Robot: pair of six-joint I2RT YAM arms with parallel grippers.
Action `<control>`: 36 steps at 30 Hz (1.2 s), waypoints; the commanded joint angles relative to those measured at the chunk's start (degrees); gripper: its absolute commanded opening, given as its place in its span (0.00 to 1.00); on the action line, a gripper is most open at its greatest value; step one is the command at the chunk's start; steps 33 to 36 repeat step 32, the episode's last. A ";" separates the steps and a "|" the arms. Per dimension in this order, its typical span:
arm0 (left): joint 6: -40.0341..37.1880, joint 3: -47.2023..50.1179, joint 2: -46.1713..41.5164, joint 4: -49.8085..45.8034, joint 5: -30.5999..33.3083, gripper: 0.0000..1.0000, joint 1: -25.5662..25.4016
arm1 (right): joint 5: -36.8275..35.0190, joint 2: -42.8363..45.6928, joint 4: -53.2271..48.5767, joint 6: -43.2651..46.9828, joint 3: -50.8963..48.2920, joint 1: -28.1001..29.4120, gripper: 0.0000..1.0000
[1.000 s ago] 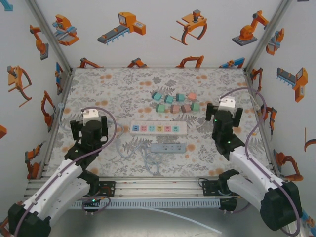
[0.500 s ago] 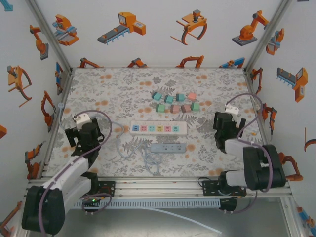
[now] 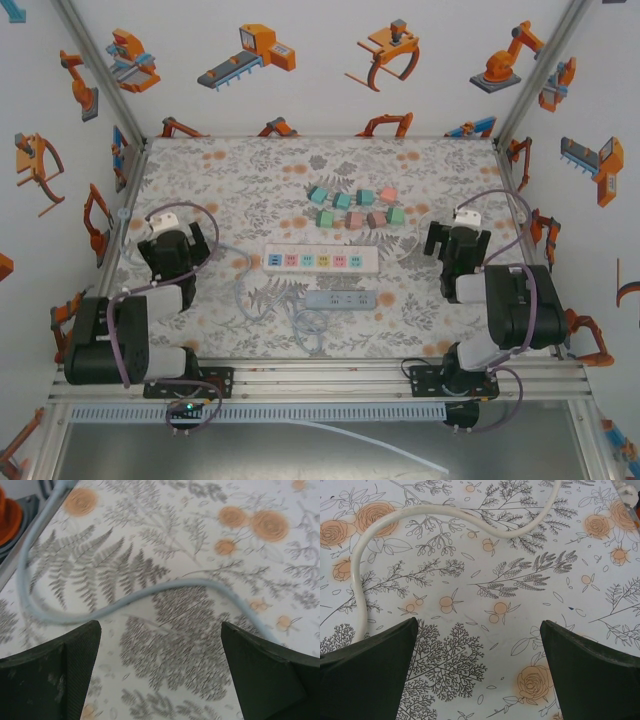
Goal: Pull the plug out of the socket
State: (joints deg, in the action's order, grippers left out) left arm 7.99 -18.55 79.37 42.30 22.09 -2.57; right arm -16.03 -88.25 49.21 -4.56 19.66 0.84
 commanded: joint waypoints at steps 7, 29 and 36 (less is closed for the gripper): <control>-4.73 -4.49 8.66 5.61 -13.38 0.97 0.64 | 0.56 -0.26 3.80 -0.72 0.91 -0.40 0.99; -4.83 -4.44 8.93 6.31 -13.19 0.97 0.55 | 0.28 -0.18 3.78 -0.88 0.82 -0.40 0.99; -4.91 -4.44 8.96 6.34 -13.18 0.97 0.55 | 0.21 -0.25 3.87 -0.84 0.82 -0.36 0.99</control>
